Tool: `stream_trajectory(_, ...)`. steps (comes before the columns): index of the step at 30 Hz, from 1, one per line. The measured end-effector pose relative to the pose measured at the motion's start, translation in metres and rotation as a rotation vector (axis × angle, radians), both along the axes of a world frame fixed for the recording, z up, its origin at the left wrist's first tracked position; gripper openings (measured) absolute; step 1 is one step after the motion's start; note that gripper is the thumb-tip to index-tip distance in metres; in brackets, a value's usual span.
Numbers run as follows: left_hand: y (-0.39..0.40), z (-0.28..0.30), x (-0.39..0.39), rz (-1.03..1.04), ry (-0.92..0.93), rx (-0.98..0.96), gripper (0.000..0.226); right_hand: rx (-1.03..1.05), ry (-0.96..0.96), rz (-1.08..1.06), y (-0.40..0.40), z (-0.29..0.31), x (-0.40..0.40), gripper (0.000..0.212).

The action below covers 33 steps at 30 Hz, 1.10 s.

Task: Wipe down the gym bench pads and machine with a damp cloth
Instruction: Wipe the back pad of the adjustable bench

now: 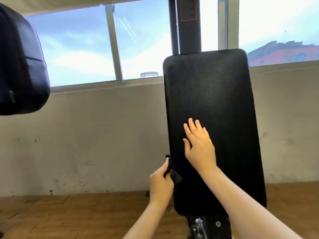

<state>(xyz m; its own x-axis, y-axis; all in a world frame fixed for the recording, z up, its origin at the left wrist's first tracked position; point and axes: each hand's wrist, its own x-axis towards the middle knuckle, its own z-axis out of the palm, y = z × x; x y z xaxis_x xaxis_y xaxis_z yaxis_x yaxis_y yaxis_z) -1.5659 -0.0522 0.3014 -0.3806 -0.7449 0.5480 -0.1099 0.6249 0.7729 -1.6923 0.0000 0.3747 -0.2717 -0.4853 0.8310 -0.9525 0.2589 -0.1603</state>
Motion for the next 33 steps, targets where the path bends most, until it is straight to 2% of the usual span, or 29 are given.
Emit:
stream_trajectory(2,-0.01,0.01,0.006,-0.029,-0.009,0.112,0.04,0.017,-0.003,-0.003,0.002,0.001,0.003,0.05)
stream_trajectory(5,-0.032,0.055,-0.006,-0.035,0.188,0.261,0.035,0.046,-0.015,0.001,0.004,0.004,0.006,0.051)
stream_trajectory(8,-0.043,0.084,-0.029,-0.063,0.234,0.134,0.037,0.064,-0.026,-0.009,0.004,0.005,0.007,0.052)
stream_trajectory(10,-0.041,0.073,-0.034,-0.095,0.21,0.089,0.039,0.06,-0.031,-0.013,0.002,0.004,0.007,0.053)
stream_trajectory(14,-0.015,0.006,-0.008,-0.031,0.075,0.078,0.042,0.036,-0.029,-0.026,-0.006,-0.001,0.009,0.053)
stream_trajectory(17,0.009,-0.045,0.016,-0.006,-0.11,0.194,0.046,0.002,-0.018,-0.025,-0.008,-0.004,0.008,0.052)
stream_trajectory(19,0.007,-0.052,0.022,0.0,-0.169,0.256,0.042,0.02,-0.006,-0.032,-0.007,-0.004,0.007,0.052)
stream_trajectory(21,-0.005,-0.025,0.011,0.029,-0.118,0.234,0.037,0.014,0.013,-0.026,-0.005,-0.004,0.004,0.051)
stream_trajectory(26,-0.028,0.086,-0.033,0.147,0.148,0.071,0.025,0.041,0.042,-0.047,-0.005,-0.005,0.001,0.051)
stream_trajectory(28,-0.023,0.088,-0.038,0.184,0.204,0.032,0.027,0.048,0.055,-0.069,-0.006,-0.005,0.0,0.052)
stream_trajectory(30,-0.009,0.063,-0.033,0.158,0.253,0.001,0.026,0.043,0.06,-0.082,-0.008,-0.006,-0.001,0.053)
stream_trajectory(33,0.006,0.016,-0.018,0.1,0.21,-0.015,0.031,0.026,0.055,-0.105,-0.011,-0.008,0.001,0.053)
